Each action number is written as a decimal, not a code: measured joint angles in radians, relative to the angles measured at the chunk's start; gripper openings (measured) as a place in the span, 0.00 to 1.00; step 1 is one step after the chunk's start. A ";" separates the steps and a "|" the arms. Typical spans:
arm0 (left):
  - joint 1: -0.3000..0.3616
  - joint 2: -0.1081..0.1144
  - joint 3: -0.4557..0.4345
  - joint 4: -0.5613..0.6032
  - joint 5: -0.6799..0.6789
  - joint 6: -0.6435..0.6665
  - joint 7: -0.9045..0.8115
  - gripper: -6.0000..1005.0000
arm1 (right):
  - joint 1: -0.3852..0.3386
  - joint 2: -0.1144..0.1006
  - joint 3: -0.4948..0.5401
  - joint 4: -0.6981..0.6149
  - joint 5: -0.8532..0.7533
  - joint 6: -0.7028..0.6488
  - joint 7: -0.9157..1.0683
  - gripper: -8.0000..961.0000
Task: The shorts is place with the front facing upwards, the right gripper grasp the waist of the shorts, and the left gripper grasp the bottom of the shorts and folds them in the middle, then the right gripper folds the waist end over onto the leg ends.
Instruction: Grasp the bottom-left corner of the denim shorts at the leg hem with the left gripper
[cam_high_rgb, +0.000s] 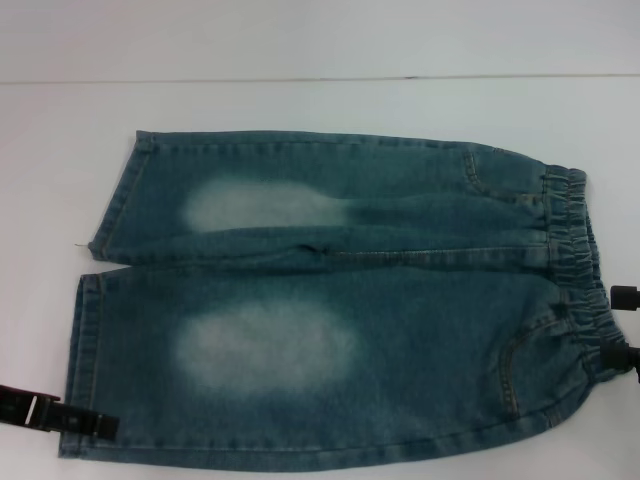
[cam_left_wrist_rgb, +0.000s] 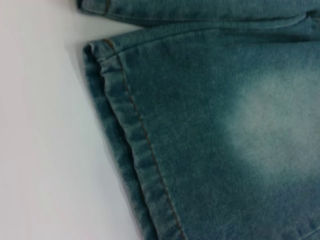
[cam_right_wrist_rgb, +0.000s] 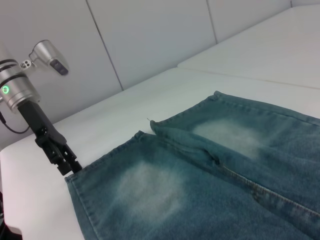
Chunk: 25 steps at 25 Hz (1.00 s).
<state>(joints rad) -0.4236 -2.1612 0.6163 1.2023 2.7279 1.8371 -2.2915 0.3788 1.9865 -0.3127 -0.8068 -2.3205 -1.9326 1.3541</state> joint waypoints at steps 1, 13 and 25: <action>0.000 0.000 0.000 0.004 0.000 0.001 -0.002 0.87 | 0.000 0.000 0.000 0.000 0.000 0.000 0.000 0.93; 0.010 -0.002 0.004 0.053 0.006 0.001 -0.021 0.87 | 0.000 -0.002 0.000 0.000 -0.002 0.002 0.005 0.92; 0.012 -0.002 0.016 0.029 0.017 0.003 -0.023 0.87 | 0.001 -0.002 0.000 0.000 -0.002 0.001 0.007 0.92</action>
<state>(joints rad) -0.4117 -2.1630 0.6326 1.2312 2.7444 1.8401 -2.3148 0.3802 1.9850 -0.3130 -0.8068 -2.3224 -1.9312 1.3612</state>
